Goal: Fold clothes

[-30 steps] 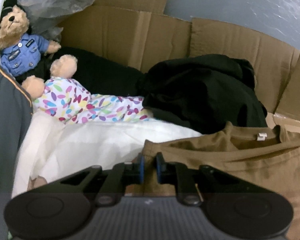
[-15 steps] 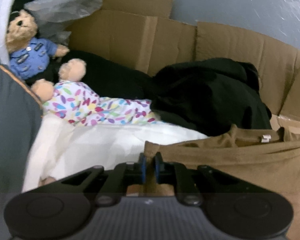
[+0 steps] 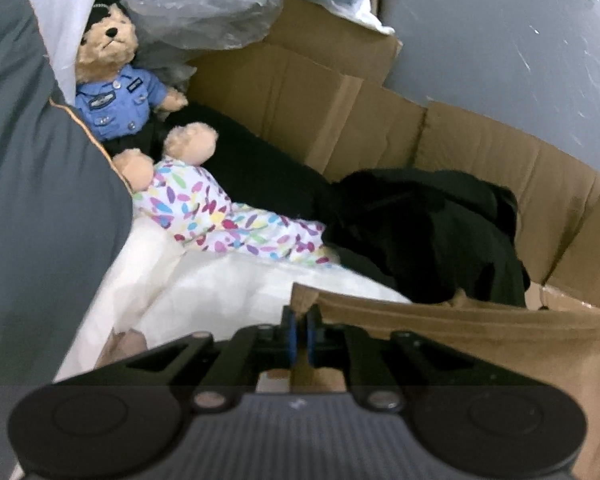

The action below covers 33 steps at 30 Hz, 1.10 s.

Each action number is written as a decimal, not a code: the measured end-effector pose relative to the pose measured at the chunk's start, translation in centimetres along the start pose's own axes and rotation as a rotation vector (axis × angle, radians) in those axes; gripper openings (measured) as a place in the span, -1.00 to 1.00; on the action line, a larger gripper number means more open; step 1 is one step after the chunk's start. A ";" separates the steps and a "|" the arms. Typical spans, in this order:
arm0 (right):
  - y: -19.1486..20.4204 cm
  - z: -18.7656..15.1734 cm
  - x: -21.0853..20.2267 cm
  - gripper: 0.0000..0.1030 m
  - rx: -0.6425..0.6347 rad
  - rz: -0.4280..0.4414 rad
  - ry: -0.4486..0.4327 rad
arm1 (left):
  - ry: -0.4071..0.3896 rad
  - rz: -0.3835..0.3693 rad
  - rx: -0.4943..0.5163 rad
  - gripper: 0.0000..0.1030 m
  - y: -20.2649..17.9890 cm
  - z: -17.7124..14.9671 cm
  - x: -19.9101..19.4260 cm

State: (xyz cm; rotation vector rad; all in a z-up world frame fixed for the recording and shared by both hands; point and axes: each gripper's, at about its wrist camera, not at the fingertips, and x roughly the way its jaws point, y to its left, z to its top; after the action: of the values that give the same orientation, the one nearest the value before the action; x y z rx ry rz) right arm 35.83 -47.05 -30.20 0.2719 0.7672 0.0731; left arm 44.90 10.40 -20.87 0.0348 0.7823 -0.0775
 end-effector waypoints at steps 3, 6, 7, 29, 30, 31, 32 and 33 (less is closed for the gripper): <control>0.0 0.5 0.8 -0.91 0.007 -0.001 0.019 | 0.040 0.007 -0.020 -0.90 0.3 0.8 1.6; 0.0 1.1 2.7 -0.91 0.017 -0.010 0.053 | 0.069 0.022 -0.014 -0.90 0.3 1.1 2.8; -0.1 1.2 3.2 -0.91 0.019 -0.012 0.063 | 0.087 0.026 -0.012 -0.90 0.3 1.2 3.5; -1.0 0.8 7.7 -0.91 0.075 -0.006 0.092 | 0.123 0.057 0.036 -0.89 0.3 0.9 9.7; -1.0 0.8 8.0 -0.91 0.082 -0.013 0.098 | 0.126 0.062 0.012 -0.89 0.3 0.7 10.1; -1.1 0.9 8.2 -0.90 0.089 -0.020 0.102 | 0.112 0.066 -0.002 -0.89 0.1 0.7 10.2; -1.1 0.9 8.3 -0.90 0.097 -0.025 0.099 | 0.098 0.066 0.002 -0.89 -0.1 0.7 10.2; -1.0 1.1 8.3 -0.90 0.097 -0.033 0.092 | 0.098 0.070 0.011 -0.89 -0.3 0.8 10.3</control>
State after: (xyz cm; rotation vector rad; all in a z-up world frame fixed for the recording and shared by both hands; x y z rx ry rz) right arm 42.55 -46.90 -35.33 0.3500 0.8680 0.0171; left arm 52.71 9.51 -27.56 0.0764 0.8783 -0.0136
